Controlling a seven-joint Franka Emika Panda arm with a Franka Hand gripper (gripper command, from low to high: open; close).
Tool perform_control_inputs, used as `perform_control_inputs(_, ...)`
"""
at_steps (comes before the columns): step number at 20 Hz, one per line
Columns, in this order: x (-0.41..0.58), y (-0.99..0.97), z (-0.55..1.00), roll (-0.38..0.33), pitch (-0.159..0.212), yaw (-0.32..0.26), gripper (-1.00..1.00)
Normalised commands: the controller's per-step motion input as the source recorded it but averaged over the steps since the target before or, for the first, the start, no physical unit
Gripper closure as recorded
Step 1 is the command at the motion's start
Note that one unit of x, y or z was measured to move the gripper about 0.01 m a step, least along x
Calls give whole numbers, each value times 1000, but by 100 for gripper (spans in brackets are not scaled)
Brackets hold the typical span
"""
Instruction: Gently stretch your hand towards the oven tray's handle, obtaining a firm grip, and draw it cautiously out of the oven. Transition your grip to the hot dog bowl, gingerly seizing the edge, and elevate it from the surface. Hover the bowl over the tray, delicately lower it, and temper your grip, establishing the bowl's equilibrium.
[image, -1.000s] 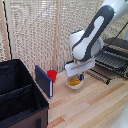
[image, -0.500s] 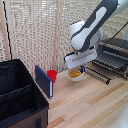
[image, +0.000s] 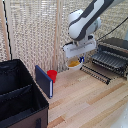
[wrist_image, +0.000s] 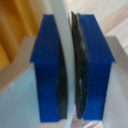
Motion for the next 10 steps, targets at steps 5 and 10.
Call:
perform_control_inputs(5,409,0,542,-124,-3,-246,100)
perform_control_inputs(10,305,-19,428,-106,-34,-277,100)
